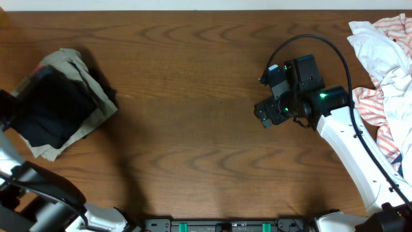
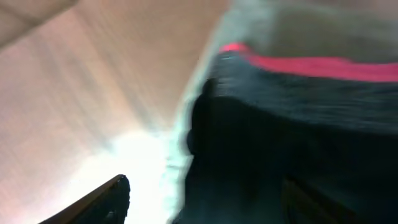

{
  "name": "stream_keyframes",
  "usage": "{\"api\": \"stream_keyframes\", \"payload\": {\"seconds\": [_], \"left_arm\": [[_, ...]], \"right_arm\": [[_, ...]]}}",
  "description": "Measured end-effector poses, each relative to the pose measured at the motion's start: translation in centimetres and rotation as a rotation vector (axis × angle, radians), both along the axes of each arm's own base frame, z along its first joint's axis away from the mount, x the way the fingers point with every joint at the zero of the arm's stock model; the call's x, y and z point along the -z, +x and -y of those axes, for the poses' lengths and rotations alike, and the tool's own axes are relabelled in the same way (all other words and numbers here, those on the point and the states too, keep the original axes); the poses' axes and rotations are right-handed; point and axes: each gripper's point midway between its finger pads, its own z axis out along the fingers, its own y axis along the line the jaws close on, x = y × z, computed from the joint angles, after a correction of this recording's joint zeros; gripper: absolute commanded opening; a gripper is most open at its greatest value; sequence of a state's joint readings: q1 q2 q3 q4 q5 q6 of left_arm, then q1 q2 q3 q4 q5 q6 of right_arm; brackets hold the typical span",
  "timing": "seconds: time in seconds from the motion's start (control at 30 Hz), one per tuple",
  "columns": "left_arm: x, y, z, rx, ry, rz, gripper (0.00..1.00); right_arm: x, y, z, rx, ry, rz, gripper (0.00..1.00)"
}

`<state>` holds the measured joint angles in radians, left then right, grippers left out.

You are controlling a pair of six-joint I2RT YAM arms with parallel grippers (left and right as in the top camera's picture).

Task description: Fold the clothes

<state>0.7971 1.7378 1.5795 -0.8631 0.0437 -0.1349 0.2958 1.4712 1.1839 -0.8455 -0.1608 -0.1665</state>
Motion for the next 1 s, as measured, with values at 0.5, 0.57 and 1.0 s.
{"api": "stream_keyframes", "payload": {"seconds": [0.5, 0.57, 1.0], "left_arm": [[-6.1, 7.3, 4.7, 0.225, -0.171, 0.493, 0.06], [-5.6, 8.0, 5.0, 0.245, -0.194, 0.541, 0.06], [8.2, 11.1, 7.5, 0.386, -0.588, 0.726, 0.36]], "right_arm": [[0.1, -0.2, 0.1, -0.002, -0.003, -0.007, 0.94], [0.2, -0.3, 0.1, -0.002, -0.005, -0.015, 0.94], [0.3, -0.6, 0.2, -0.006, -0.011, -0.027, 0.94]]}}
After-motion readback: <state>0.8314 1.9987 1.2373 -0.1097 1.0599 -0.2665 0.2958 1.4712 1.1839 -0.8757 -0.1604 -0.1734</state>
